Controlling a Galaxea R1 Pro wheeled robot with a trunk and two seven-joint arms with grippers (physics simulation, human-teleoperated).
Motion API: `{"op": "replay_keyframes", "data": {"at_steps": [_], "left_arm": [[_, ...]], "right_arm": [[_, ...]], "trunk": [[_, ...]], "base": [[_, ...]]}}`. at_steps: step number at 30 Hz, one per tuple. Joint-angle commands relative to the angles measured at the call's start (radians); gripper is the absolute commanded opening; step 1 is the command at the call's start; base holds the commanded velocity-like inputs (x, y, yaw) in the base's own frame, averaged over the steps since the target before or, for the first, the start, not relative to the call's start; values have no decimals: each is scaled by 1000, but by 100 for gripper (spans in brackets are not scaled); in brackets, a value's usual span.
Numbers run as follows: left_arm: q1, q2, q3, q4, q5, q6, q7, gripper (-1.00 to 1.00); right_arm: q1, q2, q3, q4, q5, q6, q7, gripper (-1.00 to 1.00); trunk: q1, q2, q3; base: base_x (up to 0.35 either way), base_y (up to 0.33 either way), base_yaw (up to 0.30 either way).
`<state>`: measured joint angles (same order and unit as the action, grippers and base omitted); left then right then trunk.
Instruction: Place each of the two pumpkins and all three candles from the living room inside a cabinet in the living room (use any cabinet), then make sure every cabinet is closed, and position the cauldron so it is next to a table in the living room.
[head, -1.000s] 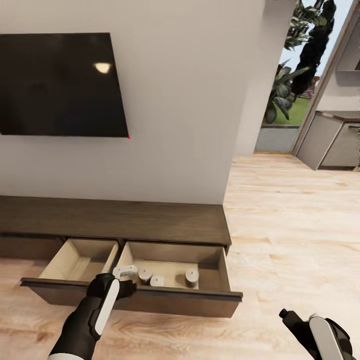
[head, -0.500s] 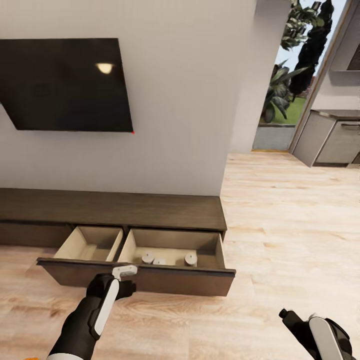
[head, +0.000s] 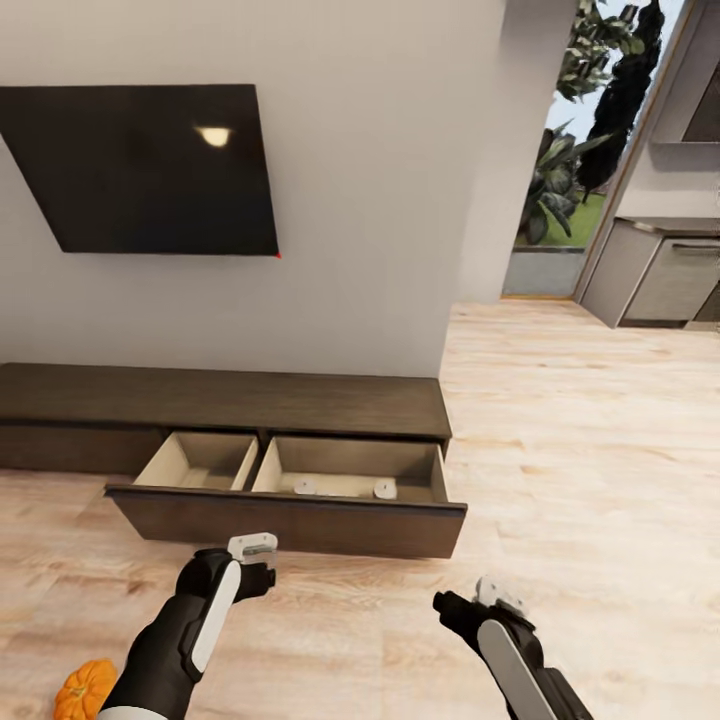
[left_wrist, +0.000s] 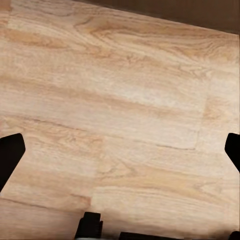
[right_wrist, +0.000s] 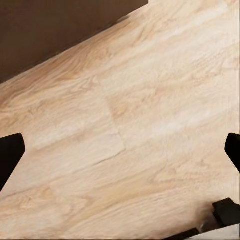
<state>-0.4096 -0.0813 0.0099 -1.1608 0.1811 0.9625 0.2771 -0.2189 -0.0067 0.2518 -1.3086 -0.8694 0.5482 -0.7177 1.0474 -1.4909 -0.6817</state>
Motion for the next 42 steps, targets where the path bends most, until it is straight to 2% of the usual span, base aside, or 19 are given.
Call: {"op": "replay_keyframes", "data": {"at_steps": [1,4,5,6,7,9,11,20,25,29,34,38,42], "left_arm": [[0,0,0,2,0,-1,0,100],[0,-1,-1,10,0,-5,-1,100],[0,-1,-2,21,-1,-8,0,100],[0,-1,-3,25,-1,-10,0,100],[0,-2,-3,38,-1,-19,1,100],[0,-2,-4,50,-1,-52,0,100],[0,-2,-5,55,0,-93,-1,100],[6,0,-10,68,-1,-248,-8,100],[13,5,-11,114,-3,-299,-8,100],[15,7,-13,142,-5,-385,-8,100],[15,4,-14,151,-7,-420,-8,100],[15,5,-19,157,-9,-442,-8,100],[15,8,-56,168,-9,-487,-8,100]], "right_arm": [[-6,12,12,12,4,-7,0,100],[-27,48,27,55,56,-16,0,100],[-40,77,33,90,111,-18,0,100],[-44,89,34,101,132,-19,0,100],[-54,122,36,133,191,-20,0,100],[-61,154,37,156,253,-21,0,100],[-63,164,38,163,271,-23,1,100],[-65,170,37,169,283,-37,1,100],[-65,171,37,171,286,-39,1,100],[-65,169,39,172,287,-84,1,100],[-65,170,46,174,287,-123,3,100],[-65,169,75,175,288,-129,3,100],[-65,169,109,193,289,-153,3,100]], "trunk": [[0,0,0],[0,0,0],[0,0,0],[0,0,0],[0,0,0],[0,0,0],[0,0,0],[0,0,0],[19,-35,-16],[34,-63,-28],[54,-98,-44],[69,-126,-56],[84,-154,-69]], "base": [[-317,2,0],[-316,1,0],[-317,0,0],[-319,0,0],[-322,0,0],[-324,0,0],[-308,0,0],[-65,0,0],[-2,0,0],[0,0,0],[0,0,0],[0,0,0],[0,0,0]]}}
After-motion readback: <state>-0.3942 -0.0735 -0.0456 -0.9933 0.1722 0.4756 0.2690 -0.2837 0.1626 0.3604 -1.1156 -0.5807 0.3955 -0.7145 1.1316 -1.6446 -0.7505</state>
